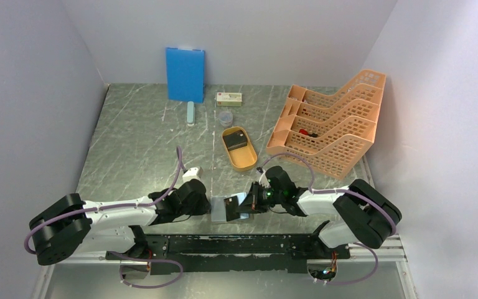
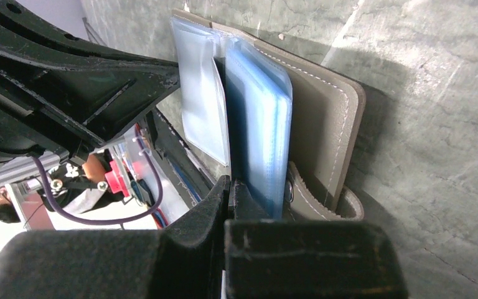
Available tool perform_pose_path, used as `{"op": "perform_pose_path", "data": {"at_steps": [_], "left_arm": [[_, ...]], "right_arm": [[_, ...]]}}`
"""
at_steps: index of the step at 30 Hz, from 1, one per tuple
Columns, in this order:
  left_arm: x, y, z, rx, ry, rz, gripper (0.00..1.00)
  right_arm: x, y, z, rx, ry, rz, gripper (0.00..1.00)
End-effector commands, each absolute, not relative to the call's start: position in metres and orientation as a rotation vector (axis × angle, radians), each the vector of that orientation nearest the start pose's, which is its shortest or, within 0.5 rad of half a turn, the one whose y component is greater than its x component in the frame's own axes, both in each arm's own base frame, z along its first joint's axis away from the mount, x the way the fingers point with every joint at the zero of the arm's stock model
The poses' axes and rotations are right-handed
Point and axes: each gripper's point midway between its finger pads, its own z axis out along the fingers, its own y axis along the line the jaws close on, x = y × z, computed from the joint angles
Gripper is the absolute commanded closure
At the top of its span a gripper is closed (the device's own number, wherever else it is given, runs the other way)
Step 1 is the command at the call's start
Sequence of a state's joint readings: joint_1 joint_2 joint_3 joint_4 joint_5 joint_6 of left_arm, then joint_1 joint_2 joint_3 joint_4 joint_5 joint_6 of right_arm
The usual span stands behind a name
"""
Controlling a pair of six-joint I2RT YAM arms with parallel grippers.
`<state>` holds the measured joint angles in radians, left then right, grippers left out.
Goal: Put the credit cards into the card holder
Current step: Insert the credit card into the card holder.
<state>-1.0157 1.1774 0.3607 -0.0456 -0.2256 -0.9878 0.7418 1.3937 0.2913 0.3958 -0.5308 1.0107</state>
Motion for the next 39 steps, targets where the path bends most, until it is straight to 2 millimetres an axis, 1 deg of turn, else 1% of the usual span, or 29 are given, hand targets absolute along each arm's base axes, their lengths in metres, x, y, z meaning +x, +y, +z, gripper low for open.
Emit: {"op": "perform_pose_path", "data": {"at_steps": [1, 9, 18, 20, 26, 33, 39], "left_arm": [[0.138, -0.197, -0.018, -0.054, 2.605, -0.417, 0.9], [0.137, -0.194, -0.019, -0.069, 2.605, -0.411, 0.91], [0.137, -0.195, -0.019, -0.076, 2.603, -0.42, 0.91], [0.136, -0.195, -0.019, -0.076, 2.604, -0.427, 0.91], [0.134, -0.196, -0.021, -0.07, 2.613, -0.431, 0.91], [0.134, -0.196, -0.021, -0.066, 2.613, -0.434, 0.91], [0.134, -0.196, -0.022, -0.063, 2.614, -0.437, 0.91]], "right_arm": [[0.114, 0.272, 0.02, -0.002, 2.705, 1.37, 1.0], [0.108, 0.265, 0.012, 0.008, 2.743, 1.34, 1.0], [0.102, 0.261, 0.01, -0.001, 2.75, 1.334, 1.0], [0.105, 0.265, 0.011, -0.005, 2.742, 1.353, 1.0], [0.121, 0.277, 0.017, 0.006, 2.702, 1.366, 1.0], [0.136, 0.283, 0.02, 0.073, 2.659, 1.348, 1.0], [0.143, 0.285, 0.021, 0.109, 2.644, 1.331, 1.0]]}}
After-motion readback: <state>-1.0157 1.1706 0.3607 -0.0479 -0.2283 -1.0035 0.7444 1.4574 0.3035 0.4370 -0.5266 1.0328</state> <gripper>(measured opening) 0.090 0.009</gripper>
